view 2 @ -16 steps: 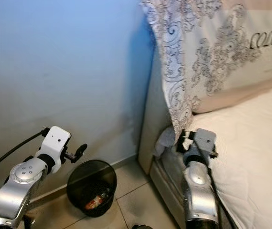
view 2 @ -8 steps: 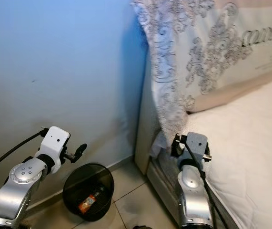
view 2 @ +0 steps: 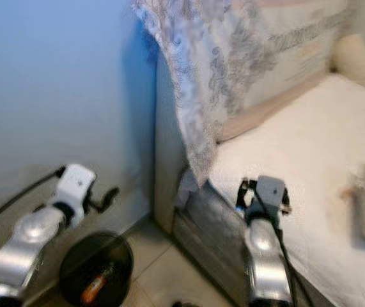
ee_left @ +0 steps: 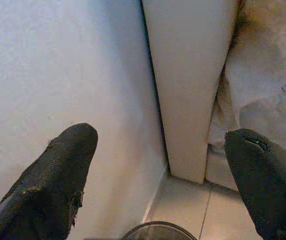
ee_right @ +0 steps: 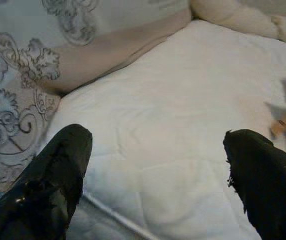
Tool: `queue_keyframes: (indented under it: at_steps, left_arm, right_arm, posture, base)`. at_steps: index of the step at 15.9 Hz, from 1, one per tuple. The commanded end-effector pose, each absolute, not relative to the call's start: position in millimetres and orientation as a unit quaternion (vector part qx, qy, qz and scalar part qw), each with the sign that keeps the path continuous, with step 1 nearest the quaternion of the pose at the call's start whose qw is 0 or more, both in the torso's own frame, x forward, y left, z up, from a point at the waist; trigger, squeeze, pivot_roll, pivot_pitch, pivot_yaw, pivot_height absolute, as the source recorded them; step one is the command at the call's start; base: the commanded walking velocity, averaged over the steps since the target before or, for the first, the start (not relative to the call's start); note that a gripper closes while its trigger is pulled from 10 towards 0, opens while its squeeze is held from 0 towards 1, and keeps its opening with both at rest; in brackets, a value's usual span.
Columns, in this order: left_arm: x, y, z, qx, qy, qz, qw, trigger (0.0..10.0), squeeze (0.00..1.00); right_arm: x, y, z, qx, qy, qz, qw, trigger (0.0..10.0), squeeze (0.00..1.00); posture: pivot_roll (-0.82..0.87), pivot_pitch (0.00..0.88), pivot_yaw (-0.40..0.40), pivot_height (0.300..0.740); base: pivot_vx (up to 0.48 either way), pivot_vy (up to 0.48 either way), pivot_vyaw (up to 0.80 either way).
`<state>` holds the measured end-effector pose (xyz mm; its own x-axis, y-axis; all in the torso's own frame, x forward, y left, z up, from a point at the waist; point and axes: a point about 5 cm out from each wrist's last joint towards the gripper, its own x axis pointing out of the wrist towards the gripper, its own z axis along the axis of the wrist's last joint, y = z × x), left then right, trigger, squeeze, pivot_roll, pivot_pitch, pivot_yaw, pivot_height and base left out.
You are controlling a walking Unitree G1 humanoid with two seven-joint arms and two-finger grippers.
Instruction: Clean up the room
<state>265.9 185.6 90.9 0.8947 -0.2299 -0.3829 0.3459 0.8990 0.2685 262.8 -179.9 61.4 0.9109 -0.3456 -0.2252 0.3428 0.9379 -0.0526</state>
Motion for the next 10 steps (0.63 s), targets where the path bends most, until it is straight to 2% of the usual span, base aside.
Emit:
queue_keyframes:
  at_steps: [1,10]
  left_arm:
    - [268.6,180.8,93.2,0.161,0.163,-0.158,0.961,10.0,0.00]
    - [273.1,172.2,96.4,0.168,0.144,-0.199,0.955,10.0,0.00]
  right_arm:
    - [264.6,-180.6,63.3,-0.014,0.116,-0.176,0.977,10.0,1.00]
    - [272.0,-179.8,64.6,-0.024,0.118,-0.176,0.977,10.0,1.00]
  posture:
    - [0.04,0.000,-0.054,0.740]
    - [0.04,0.000,-0.062,0.740]
  base:
    - [0.000,0.000,-0.79]
    - [0.000,0.000,-0.79]
